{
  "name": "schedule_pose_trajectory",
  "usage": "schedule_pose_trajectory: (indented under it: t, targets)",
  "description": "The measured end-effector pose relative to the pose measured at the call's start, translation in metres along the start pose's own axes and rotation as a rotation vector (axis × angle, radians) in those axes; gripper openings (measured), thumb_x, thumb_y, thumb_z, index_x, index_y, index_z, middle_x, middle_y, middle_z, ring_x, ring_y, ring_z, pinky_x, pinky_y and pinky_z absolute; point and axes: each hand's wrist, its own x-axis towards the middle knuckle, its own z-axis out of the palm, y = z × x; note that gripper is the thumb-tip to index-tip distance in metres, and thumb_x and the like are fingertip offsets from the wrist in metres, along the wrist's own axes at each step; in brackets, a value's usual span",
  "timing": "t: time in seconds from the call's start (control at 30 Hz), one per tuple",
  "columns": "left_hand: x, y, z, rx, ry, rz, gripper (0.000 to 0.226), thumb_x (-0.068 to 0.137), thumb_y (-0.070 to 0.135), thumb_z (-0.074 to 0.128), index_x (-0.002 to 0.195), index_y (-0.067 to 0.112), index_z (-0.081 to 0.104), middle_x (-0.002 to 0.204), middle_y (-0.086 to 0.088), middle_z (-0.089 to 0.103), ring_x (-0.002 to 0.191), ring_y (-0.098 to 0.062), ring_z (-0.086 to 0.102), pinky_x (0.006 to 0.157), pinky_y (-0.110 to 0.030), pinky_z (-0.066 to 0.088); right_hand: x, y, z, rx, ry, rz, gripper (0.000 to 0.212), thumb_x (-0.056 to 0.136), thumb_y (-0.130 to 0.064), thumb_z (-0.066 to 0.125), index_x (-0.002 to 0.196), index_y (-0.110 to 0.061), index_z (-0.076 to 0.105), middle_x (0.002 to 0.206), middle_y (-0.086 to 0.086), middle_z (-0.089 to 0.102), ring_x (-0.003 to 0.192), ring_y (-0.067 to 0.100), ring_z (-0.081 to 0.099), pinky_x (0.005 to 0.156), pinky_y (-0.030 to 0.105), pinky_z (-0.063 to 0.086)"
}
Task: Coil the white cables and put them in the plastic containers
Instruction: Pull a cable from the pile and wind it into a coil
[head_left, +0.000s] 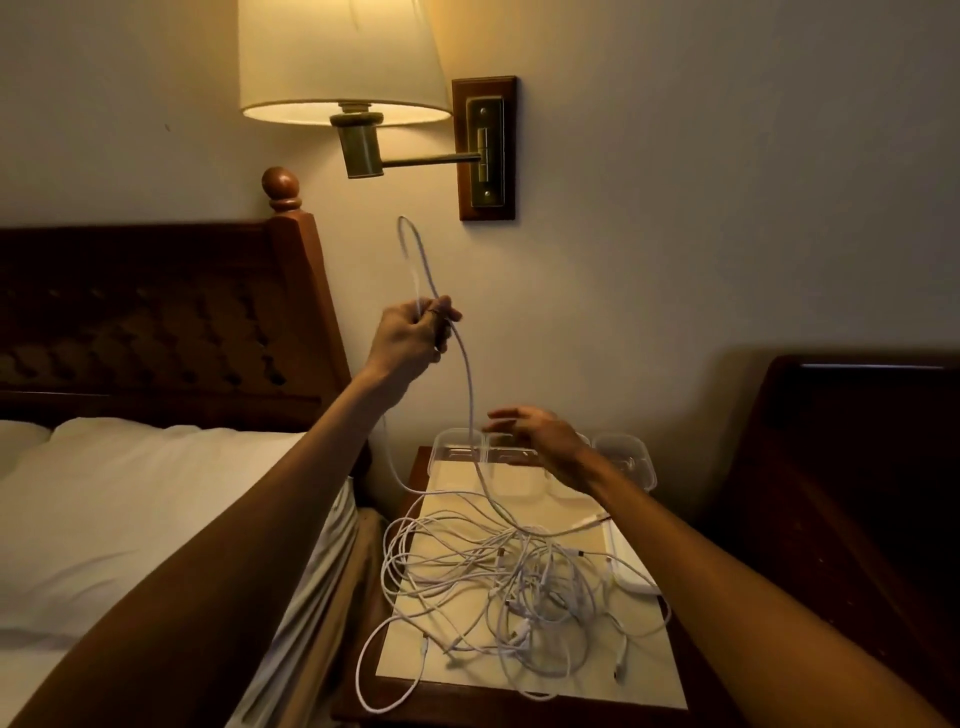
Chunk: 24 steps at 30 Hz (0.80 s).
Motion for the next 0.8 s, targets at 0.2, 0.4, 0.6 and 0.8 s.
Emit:
schedule_pose_trajectory:
  t: [0.2,0.4,0.6,0.8]
  targets:
    - [-0.006,0.031,0.002,0.273,-0.227,-0.062,0.028,0.099,0.029,0.055,0.097,0.006,0.070,0.066,0.002,0.053,0.041,-0.003,0.040,0.037,-0.016,0.032,-0.011,-0.084,0.002,0.263,-0.114,-0.026,0.066,0.091,-0.069,0.035,0.131,-0.018,0.052,0.119,0.009,0.069,0.112,0.029,0.064,0.099,0.047,0.047]
    - [-0.016,0.066,-0.005,0.423,-0.335,-0.128,0.019,0.095,0.027,0.060,0.094,0.010,0.069,0.060,0.005,0.052,0.037,-0.003,0.039,0.036,-0.014,0.031,-0.036,-0.123,-0.013,0.014,0.116,-0.101,0.040,0.099,-0.048,0.044,0.108,-0.012,0.061,0.099,0.008,0.052,0.084,0.021,0.052,0.073,0.030,0.056]
    - [-0.027,0.079,-0.016,0.766,-0.407,-0.011,0.020,0.092,0.030,0.065,0.091,0.011,0.071,0.087,-0.005,0.065,0.072,-0.011,0.054,0.058,-0.023,0.041,-0.053,-0.140,-0.031,-0.151,0.426,-0.148,0.062,0.094,-0.049,0.055,0.140,-0.014,0.033,0.106,0.008,0.056,0.070,0.012,0.050,0.058,0.024,0.047]
    - [-0.037,0.093,0.002,0.996,-0.491,0.043,0.015,0.083,0.026,0.076,0.079,0.023,0.062,0.087,0.003,0.061,0.082,-0.012,0.055,0.064,-0.021,0.040,-0.058,-0.153,-0.017,-0.891,0.386,-0.389,0.074,0.092,-0.039,0.062,0.152,-0.037,0.019,0.133,0.014,0.048,0.109,0.024,0.057,0.084,0.029,0.048]
